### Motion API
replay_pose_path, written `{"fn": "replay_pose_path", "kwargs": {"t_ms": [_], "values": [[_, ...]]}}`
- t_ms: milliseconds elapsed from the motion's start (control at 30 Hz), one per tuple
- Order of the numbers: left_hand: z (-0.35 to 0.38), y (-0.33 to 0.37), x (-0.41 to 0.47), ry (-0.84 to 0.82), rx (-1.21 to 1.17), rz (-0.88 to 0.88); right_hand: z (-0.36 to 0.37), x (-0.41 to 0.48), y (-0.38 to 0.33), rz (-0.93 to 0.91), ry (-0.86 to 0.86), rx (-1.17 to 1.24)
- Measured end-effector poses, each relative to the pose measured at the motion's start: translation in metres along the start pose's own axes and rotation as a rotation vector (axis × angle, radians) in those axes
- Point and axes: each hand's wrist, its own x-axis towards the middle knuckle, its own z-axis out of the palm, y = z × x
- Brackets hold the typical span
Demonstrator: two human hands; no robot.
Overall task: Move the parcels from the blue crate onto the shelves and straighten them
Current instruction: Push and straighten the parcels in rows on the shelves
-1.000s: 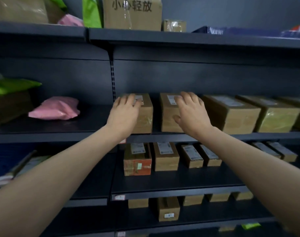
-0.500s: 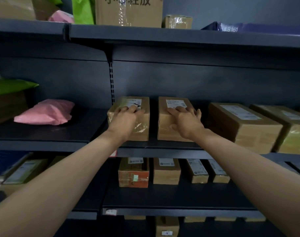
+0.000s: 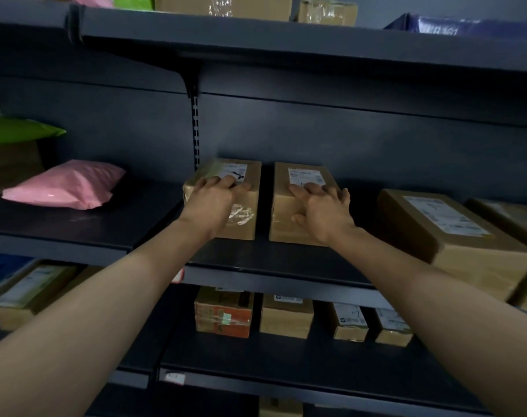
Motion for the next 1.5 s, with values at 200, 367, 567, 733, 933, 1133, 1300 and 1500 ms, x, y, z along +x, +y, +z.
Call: {"fn": "replay_pose_path", "kwargs": {"t_ms": [200, 367, 567, 733, 933, 1133, 1300, 1500], "values": [[0.004, -0.010, 0.004, -0.006, 0.002, 0.031, 0.002, 0.003, 0.005, 0.049, -0.004, -0.014], [0.003, -0.021, 0.009, -0.029, -0.002, 0.046, 0.000, 0.006, -0.003, 0.082, -0.005, -0.053], [0.005, -0.029, 0.012, -0.068, -0.010, 0.058, -0.001, 0.000, -0.017, 0.104, 0.060, -0.098], [-0.004, -0.002, 0.006, 0.048, -0.068, 0.045, -0.013, -0.030, -0.015, 0.090, 0.121, -0.173], [-0.041, 0.114, 0.013, 0.235, -0.371, 0.284, -0.051, -0.084, 0.032, 0.200, 0.227, -0.269], [-0.063, 0.223, 0.021, 0.182, -0.467, 0.507, -0.090, -0.152, 0.123, 0.384, 0.253, -0.339], [-0.055, 0.285, 0.027, 0.001, -0.326, 0.572, -0.087, -0.191, 0.201, 0.485, 0.052, -0.312], [-0.051, 0.325, 0.050, -0.125, -0.249, 0.445, -0.069, -0.187, 0.279, 0.391, -0.158, -0.176]]}}
